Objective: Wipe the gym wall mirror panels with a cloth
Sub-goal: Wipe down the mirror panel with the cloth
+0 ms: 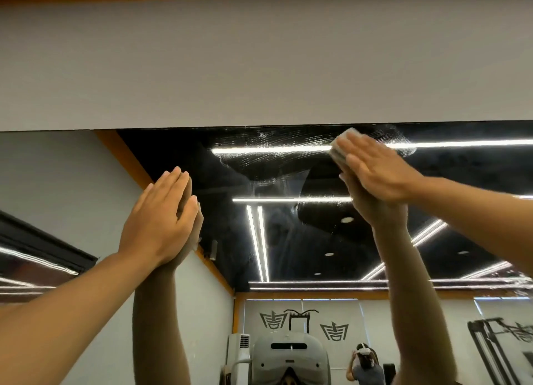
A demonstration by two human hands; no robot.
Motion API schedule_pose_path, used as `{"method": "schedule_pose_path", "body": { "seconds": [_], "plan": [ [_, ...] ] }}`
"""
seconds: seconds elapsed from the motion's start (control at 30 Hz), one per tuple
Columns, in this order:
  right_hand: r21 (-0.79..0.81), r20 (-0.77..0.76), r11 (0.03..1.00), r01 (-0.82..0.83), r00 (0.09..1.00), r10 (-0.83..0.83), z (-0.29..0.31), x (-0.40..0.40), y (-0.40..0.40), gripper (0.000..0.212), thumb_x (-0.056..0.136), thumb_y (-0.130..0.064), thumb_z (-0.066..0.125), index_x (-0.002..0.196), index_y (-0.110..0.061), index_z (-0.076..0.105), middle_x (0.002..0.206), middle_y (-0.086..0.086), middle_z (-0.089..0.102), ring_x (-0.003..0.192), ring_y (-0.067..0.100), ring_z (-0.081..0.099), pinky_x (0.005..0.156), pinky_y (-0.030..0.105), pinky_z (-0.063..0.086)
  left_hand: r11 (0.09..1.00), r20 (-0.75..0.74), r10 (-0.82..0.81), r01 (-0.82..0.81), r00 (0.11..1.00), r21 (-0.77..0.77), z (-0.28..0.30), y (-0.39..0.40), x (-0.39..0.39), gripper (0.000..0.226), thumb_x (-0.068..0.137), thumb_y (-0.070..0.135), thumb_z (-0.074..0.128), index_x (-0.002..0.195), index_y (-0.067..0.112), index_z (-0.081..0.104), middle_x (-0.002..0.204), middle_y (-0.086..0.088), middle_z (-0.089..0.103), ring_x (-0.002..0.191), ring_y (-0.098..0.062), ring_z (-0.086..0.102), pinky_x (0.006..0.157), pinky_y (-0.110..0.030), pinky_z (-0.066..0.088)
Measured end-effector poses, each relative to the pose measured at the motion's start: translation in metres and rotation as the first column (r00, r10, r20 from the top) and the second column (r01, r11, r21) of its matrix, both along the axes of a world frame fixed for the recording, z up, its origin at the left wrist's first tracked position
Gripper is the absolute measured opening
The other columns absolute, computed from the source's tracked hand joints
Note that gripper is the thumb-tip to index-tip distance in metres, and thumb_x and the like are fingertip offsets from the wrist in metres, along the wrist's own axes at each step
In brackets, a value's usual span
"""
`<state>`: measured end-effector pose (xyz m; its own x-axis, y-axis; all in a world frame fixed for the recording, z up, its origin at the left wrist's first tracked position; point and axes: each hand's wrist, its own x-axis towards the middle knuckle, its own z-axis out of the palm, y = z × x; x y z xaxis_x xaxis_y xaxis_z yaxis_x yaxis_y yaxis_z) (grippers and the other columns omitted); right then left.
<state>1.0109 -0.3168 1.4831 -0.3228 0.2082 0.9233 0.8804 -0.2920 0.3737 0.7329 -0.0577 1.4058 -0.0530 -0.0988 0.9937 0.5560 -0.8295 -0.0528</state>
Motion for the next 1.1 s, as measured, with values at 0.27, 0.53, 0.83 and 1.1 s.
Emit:
{"method": "schedule_pose_path", "body": {
  "seconds": [0.27,0.53,0.83,1.1],
  "plan": [
    [-0.191,0.246,0.981,0.019,0.969,0.029,-0.060,-0.021,0.034,0.053,0.099,-0.055,0.008,0.151,-0.042,0.007,0.161,-0.017,-0.004,0.150,0.006,-0.011,0.116,0.020,-0.016,1.000,0.006,-0.006,0.006,1.000,-0.005,0.000,-0.001,0.001,0.071,0.091,0.051,0.021,0.156,0.022,0.024,0.163,0.005,0.019,0.151,-0.012,0.010,0.117,-0.025,0.003],
    [-0.378,0.487,0.914,0.149,0.871,0.059,-0.070,-0.041,0.043,0.048,0.105,-0.049,0.009,0.153,-0.044,0.012,0.163,-0.016,0.008,0.151,0.004,-0.004,0.121,0.025,-0.008,1.000,0.010,-0.006,0.006,1.000,-0.020,-0.001,-0.004,0.000,0.072,0.090,0.053,0.019,0.156,0.024,0.022,0.164,0.007,0.017,0.152,-0.010,0.008,0.116,-0.023,0.001],
    [0.053,0.066,0.999,0.000,0.998,-0.004,0.014,-0.061,0.068,0.058,0.100,-0.044,0.013,0.147,-0.025,0.039,0.152,0.002,0.037,0.142,0.028,0.030,0.115,0.045,0.019,1.000,0.013,-0.016,0.016,1.000,-0.019,-0.002,-0.007,0.001,0.072,0.090,0.052,0.018,0.156,0.024,0.021,0.164,0.008,0.016,0.151,-0.008,0.006,0.114,-0.021,-0.002],
    [-0.430,0.414,0.895,0.115,0.907,0.082,-0.112,-0.090,0.080,0.051,0.104,-0.046,0.015,0.154,-0.046,0.012,0.163,-0.023,-0.003,0.147,-0.001,-0.018,0.118,0.022,-0.017,0.999,0.003,-0.040,0.040,0.999,-0.010,-0.004,-0.005,0.000,0.068,0.093,0.047,0.016,0.157,0.024,0.019,0.164,0.008,0.015,0.151,-0.006,0.004,0.117,-0.021,-0.003]
  ]
}}
